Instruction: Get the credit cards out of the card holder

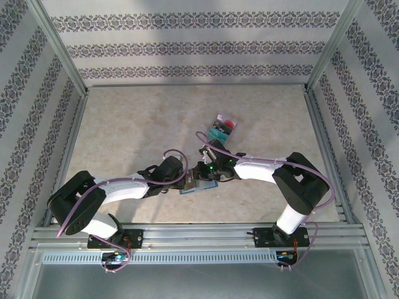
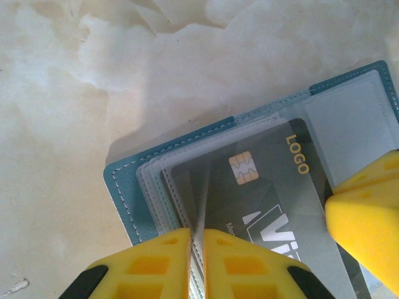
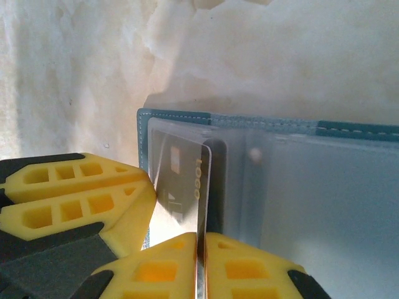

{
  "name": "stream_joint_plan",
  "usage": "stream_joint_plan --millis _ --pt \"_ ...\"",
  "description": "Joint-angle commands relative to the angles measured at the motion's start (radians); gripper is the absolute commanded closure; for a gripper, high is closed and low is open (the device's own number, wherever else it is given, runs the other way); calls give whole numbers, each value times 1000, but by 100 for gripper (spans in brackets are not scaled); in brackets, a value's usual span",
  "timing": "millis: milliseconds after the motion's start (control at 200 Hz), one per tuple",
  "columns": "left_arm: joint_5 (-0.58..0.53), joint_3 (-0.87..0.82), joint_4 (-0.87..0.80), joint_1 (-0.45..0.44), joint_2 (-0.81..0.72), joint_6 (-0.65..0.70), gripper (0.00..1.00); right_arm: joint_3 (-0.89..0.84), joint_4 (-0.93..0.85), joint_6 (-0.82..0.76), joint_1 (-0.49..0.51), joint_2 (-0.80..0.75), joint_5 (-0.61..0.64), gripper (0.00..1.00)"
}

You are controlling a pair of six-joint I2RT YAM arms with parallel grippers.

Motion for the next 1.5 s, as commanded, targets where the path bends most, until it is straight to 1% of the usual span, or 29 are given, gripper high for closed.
stream_joint_plan --millis 0,140,275,585,909,1034,1199,1494 --pt "-6 -11 -9 -13 3 -6 87 -29 77 27 -9 -11 -46 89" --pt "-27 -12 -24 -13 -7 -8 84 -52 90 28 -21 -32 -41 93" --pt "-38 -12 -30 -12 -13 -5 80 -73 97 32 -32 -46 -38 93" --pt "-48 -1 -51 -12 -22 16 81 -109 102 34 -52 -76 -25 93" --pt "-17 65 -61 -13 -73 76 82 -111 104 35 -54 -74 -23 93" --pt "19 83 -44 -14 -32 89 82 -111 102 35 -54 -79 -23 93" --pt "67 94 -27 -15 51 94 84 -111 109 37 -57 -80 -31 93" --pt "65 70 -37 -15 92 80 88 -145 191 69 -77 -94 -75 92"
